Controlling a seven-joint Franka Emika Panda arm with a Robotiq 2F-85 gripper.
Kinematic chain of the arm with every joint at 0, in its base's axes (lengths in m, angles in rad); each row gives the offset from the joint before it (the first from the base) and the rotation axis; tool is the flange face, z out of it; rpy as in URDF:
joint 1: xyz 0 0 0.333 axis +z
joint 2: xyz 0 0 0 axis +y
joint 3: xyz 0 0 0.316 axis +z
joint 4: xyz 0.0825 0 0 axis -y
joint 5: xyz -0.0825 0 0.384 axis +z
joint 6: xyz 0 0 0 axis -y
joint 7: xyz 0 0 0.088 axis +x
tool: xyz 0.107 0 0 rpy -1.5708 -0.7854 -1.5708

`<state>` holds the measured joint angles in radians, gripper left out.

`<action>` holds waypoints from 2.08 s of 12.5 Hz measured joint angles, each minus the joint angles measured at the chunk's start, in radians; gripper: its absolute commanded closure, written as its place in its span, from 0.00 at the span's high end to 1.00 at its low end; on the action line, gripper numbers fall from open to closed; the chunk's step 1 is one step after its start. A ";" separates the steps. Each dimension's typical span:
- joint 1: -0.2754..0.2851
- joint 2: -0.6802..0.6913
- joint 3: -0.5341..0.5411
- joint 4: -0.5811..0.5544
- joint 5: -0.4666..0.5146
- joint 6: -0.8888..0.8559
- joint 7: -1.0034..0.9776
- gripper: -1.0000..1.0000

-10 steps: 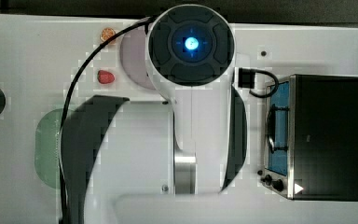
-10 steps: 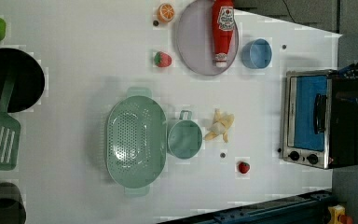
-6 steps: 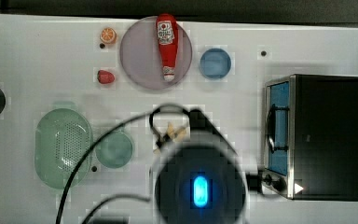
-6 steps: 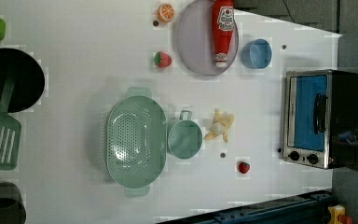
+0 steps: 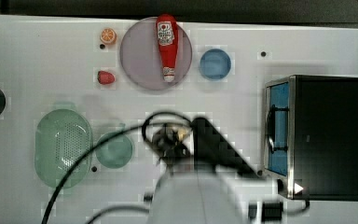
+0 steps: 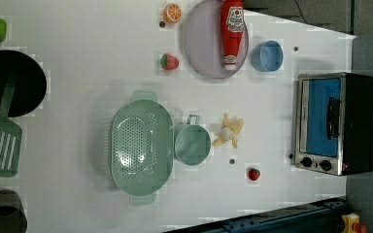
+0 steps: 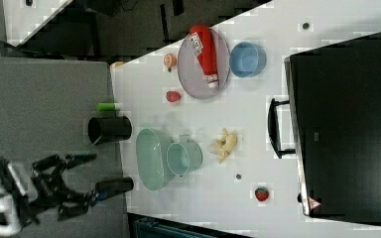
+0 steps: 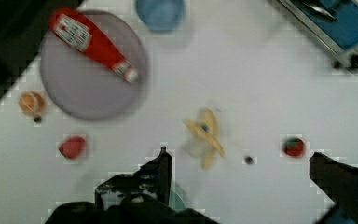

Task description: Pick banana from table and place on oven.

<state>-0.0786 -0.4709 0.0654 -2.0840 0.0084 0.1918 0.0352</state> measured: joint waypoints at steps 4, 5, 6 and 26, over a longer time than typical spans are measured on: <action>-0.010 0.266 0.005 -0.098 -0.008 0.233 -0.002 1.00; -0.015 0.340 0.005 -0.135 0.004 0.310 -0.002 1.00; -0.016 0.407 0.009 -0.170 0.002 0.357 -0.002 1.00; 0.007 0.864 0.048 -0.367 0.019 0.998 -0.033 0.26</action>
<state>-0.0715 0.3928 0.1134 -2.4512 0.0273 1.1895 0.0026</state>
